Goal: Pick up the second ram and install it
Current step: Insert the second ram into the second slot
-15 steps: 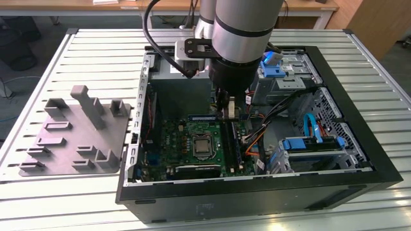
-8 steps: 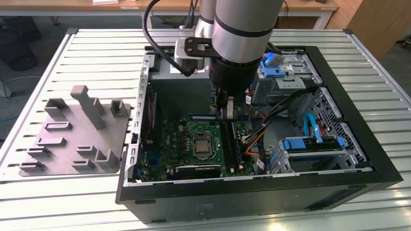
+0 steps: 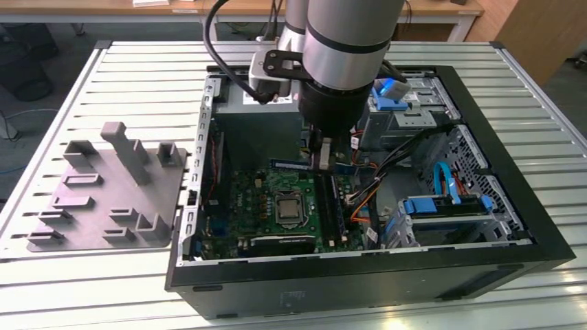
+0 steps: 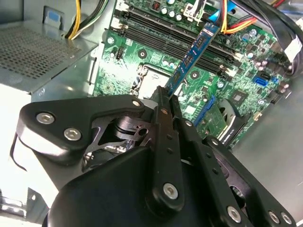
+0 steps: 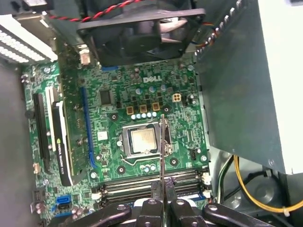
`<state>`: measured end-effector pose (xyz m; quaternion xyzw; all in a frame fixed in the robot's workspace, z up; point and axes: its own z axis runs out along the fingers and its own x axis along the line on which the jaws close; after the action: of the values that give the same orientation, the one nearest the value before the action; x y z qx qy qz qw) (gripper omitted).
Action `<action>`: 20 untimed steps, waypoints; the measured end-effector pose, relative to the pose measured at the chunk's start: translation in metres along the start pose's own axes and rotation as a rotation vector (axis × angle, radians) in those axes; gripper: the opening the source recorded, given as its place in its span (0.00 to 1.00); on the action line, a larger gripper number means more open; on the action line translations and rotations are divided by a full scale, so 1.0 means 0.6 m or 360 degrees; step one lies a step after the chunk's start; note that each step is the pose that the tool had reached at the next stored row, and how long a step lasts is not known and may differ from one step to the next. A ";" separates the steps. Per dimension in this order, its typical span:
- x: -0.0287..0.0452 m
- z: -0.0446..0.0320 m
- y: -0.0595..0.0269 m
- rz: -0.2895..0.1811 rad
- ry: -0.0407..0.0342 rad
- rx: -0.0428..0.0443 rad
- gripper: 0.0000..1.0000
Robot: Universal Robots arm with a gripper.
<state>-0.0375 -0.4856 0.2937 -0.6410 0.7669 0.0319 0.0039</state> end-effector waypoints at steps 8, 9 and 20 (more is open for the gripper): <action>0.000 0.000 0.000 0.0115 -0.0004 0.0006 0.14; 0.000 0.000 0.000 0.0128 -0.0004 0.0006 0.14; 0.000 0.001 -0.001 0.0251 -0.0003 0.0014 0.14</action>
<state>-0.0368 -0.4856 0.2932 -0.5785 0.8152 0.0294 0.0049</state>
